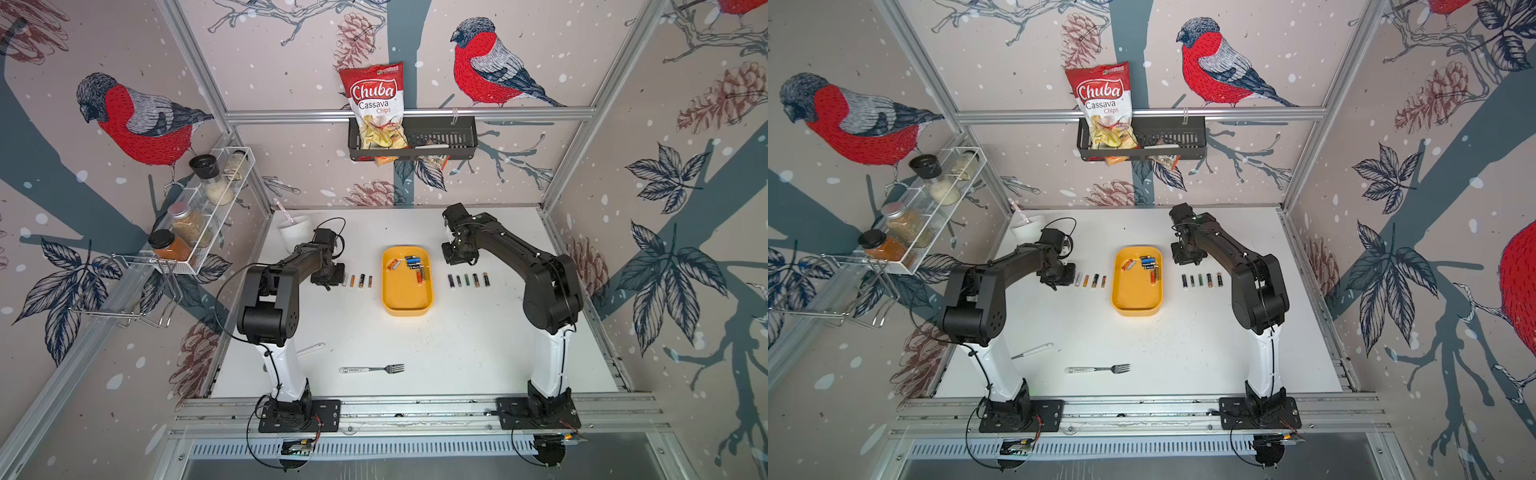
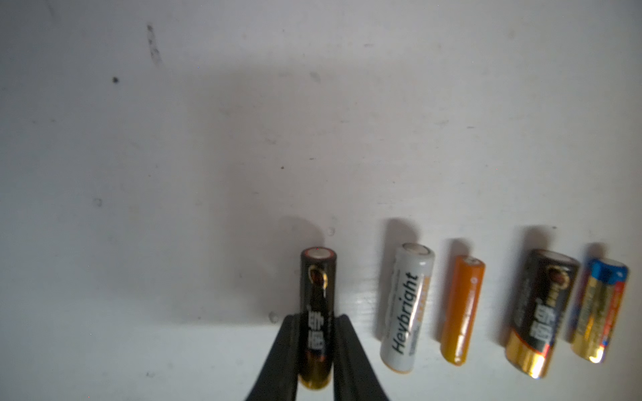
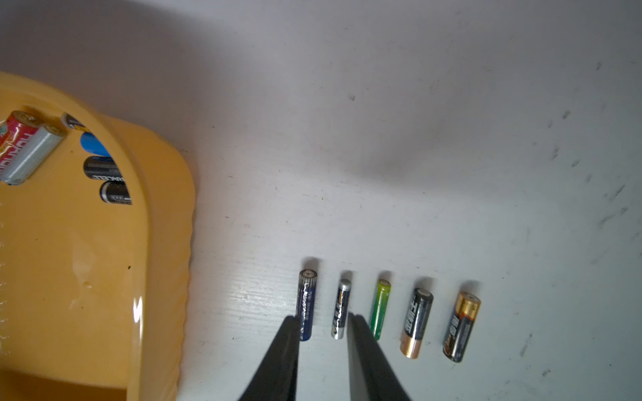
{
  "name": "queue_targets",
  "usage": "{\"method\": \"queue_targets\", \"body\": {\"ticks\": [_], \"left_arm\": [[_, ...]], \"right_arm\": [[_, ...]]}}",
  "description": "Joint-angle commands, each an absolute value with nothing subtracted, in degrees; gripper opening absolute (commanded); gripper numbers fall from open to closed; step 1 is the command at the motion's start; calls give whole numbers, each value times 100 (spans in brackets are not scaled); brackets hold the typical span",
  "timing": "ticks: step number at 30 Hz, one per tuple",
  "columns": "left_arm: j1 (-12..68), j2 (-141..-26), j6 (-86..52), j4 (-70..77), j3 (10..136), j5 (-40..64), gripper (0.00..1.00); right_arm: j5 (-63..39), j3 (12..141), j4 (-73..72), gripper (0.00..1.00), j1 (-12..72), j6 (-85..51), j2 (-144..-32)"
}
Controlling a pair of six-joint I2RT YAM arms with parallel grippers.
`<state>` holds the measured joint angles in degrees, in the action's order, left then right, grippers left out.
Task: Take the batteries out of the storage box
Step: Place the battery at the center of the board.
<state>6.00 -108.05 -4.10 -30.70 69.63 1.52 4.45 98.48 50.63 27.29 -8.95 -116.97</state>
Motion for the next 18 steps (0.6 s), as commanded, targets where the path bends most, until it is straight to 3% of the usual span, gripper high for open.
{"method": "queue_targets", "body": {"ticks": [1,18], "left_arm": [[589,-10831,-360,-3029,6956,205,22],[589,-10850,-404,-2996,6864,287,26]], "right_arm": [[534,9870,5148,30,2730,-905,-11698],[549,9861,5145,30,2730,-906,-11681]]}}
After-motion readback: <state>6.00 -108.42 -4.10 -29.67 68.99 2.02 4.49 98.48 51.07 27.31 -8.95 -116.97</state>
